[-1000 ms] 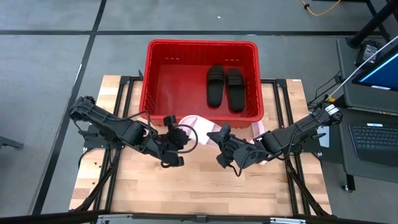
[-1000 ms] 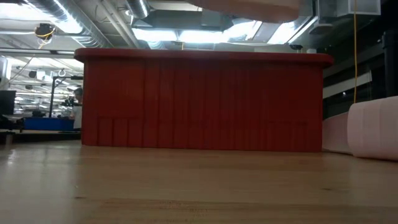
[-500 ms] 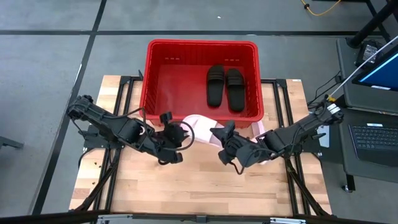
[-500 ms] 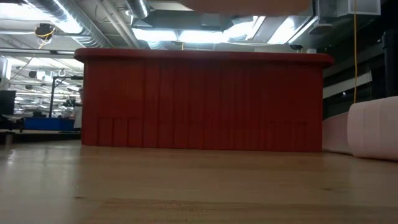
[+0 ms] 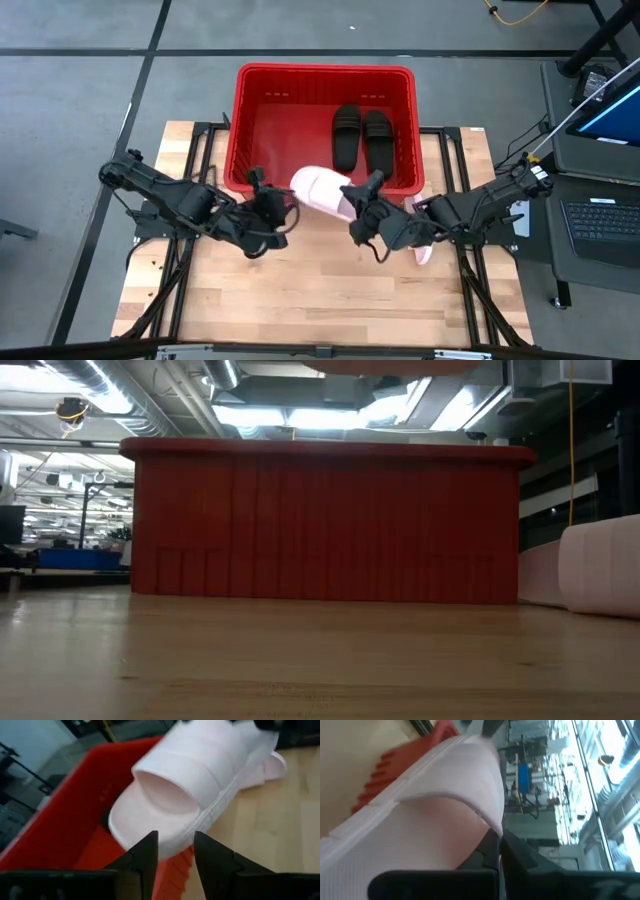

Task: Pick and place slides into bin
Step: Put the left pink slipper into the red bin

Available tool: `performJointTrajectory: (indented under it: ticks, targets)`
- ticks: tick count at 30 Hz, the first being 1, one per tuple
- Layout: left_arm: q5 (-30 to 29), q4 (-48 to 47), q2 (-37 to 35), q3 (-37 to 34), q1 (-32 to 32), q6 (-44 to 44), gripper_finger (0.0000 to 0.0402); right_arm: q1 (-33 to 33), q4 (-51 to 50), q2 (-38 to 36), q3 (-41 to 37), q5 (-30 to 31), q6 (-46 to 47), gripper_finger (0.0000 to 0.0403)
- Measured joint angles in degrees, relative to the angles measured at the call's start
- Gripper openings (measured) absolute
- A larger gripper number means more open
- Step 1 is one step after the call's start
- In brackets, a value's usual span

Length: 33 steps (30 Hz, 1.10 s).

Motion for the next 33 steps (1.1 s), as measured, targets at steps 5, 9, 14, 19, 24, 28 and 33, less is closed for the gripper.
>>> performJointTrajectory:
  ticks: [5, 9, 14, 19, 24, 28, 33]
  targets:
    - [-2.3, -0.2, -3.9, 0.0, -1.0, -0.3, 0.0119, -4.4, 0.0, -0.2, 0.2, 0.7, 0.0, 0.0008]
    - [-2.4, -0.1, -6.7, 0.0, -1.4, 0.1, 0.0121, -8.1, 0.0, -0.2, 0.2, 0.6, -0.1, 0.0008]
    - [-3.2, -2.2, -9.8, 0.0, -1.4, 1.6, 0.0115, -12.4, 3.1, -0.1, 0.2, 0.3, -0.1, 0.0008]
    - [-7.6, -6.4, -11.9, 0.0, -1.0, 1.6, 0.0110, -16.1, 9.9, -0.1, 0.2, -2.0, -2.6, 0.0008]
    - [-8.6, -9.5, -13.4, 0.0, -1.0, 2.2, 0.0109, -19.5, 10.2, 1.9, 4.3, -10.2, -2.1, 0.0008]
    - [-8.6, -9.8, -14.4, 0.0, -1.0, 3.8, 0.0107, -22.7, 9.7, 6.5, 11.2, -10.3, -1.7, 0.0008]
    - [-8.6, -10.1, -15.2, 0.0, -1.0, 4.9, 0.0109, -25.7, 6.1, 15.6, 24.6, -9.5, -1.4, 0.0008]
